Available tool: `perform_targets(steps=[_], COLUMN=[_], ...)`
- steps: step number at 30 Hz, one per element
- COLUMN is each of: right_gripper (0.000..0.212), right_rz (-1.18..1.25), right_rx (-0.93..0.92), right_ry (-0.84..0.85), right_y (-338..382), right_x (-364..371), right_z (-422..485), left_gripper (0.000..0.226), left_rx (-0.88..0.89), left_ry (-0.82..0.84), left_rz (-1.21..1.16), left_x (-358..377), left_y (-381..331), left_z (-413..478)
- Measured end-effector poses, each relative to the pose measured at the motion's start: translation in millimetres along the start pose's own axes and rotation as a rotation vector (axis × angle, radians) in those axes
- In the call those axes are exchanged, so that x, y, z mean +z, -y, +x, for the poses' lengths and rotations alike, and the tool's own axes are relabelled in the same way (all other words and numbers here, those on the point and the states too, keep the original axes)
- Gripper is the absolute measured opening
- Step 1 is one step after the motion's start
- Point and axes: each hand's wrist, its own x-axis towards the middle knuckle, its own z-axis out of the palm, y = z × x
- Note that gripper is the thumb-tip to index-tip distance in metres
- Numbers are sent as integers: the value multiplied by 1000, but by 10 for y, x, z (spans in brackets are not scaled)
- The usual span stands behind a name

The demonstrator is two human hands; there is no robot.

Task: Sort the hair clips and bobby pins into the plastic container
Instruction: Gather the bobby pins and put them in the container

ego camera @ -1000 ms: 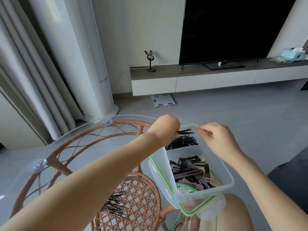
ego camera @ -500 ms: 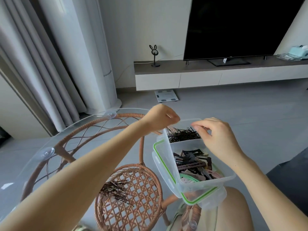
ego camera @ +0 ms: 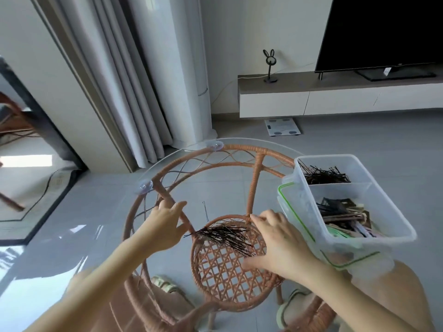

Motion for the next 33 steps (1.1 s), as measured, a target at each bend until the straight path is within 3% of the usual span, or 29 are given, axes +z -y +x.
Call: perform_targets(steps=[2,5,9,13,18,21,27,33], right_gripper=[99,74,42,29,18,18,18,9], right_rz=[22,104,211,223,97,83,188,401], right_rx=[-13,-30,-32,-16,-38,-61,-11,99], right_ry=[-7,-2,7,13,-1,-30,-104,-162], right_y=[19,102,215,299,395,418,330,197], right_x=[24,14,-4,16,107,131,96,-68], right_z=[111,239,330,361,345,306,164,52], left_gripper=[74,75,51,30,37,29,17,28], left_rx=[113,298,451,507,517,466,400,384], left_ry=[-11,-2,-6,-82,-115,-130,-136,-175], left_rz=[9,44,13,-72,-73,-71,-21,71], left_x=[64,45,-45,-61,60,124,191,249], left_y=[60,40,-64,-64,44,46,-48,-117], left_z=[7,148,317,269,73,4,-28,-99])
